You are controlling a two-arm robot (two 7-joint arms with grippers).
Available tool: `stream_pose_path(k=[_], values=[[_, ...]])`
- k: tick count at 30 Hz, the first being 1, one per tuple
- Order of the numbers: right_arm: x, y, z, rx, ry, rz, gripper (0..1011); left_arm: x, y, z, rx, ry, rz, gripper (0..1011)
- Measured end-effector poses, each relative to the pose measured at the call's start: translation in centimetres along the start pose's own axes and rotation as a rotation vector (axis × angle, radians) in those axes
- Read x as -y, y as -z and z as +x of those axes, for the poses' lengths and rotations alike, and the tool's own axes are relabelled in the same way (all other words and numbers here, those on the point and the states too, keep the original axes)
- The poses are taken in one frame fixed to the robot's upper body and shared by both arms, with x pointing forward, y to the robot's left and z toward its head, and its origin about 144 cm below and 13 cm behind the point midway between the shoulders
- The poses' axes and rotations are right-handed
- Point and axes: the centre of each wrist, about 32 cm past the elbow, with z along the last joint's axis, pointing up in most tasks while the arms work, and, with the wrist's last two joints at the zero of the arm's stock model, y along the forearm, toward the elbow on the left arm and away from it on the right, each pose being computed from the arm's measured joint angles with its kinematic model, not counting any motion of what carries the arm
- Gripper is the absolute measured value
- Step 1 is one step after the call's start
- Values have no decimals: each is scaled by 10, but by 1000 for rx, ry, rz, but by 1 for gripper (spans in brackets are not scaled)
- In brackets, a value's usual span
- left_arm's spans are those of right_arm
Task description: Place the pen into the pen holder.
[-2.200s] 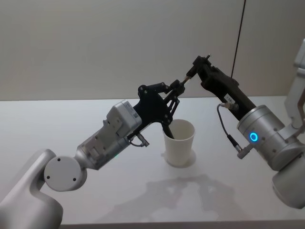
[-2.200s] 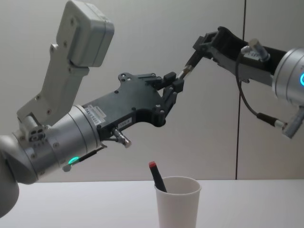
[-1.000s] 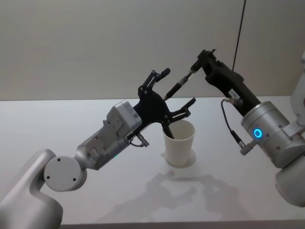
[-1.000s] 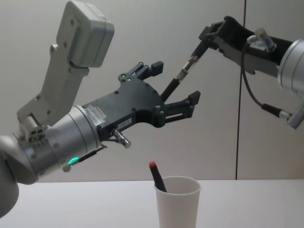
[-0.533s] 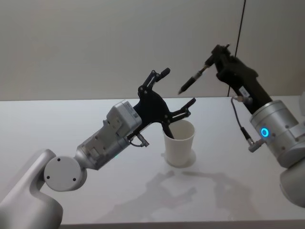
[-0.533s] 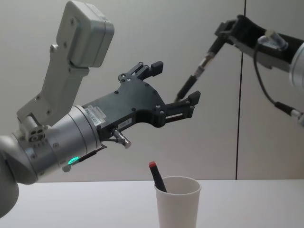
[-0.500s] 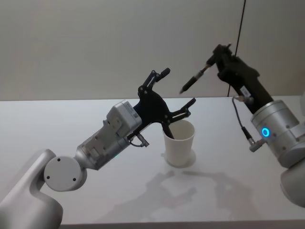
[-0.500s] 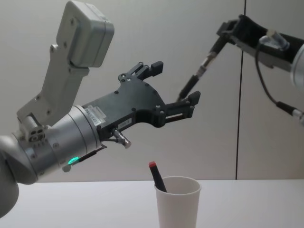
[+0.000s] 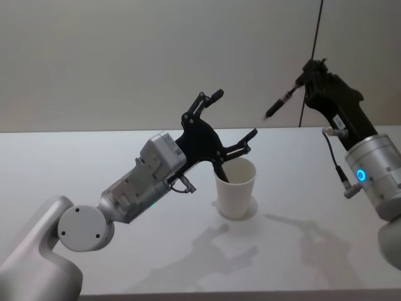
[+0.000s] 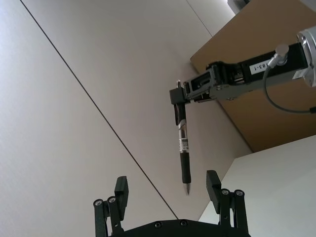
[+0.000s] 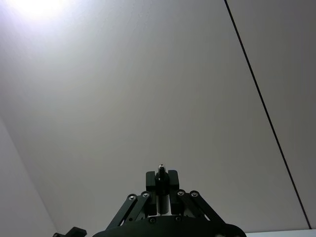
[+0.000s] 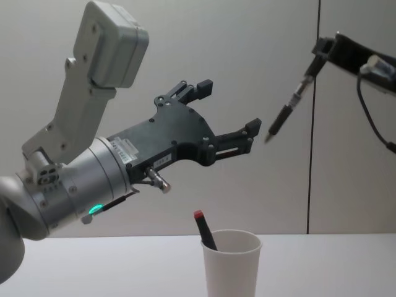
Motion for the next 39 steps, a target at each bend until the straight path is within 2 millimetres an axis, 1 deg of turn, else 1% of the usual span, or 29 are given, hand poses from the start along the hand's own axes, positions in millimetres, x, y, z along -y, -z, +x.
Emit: stream_pose_path(k=[7,16,23,39], values=[[0,6,8,35,-2,3,130,0,0,0,0,0,0,1004],[1,21,17,79,-30,-4,130,0,0,0,0,0,0,1004],[-1,37,22,122,-58,-22,130,0,0,0,0,0,0,1004],[-7,72,24,198,-98,-66,130,0,0,0,0,0,0,1004]])
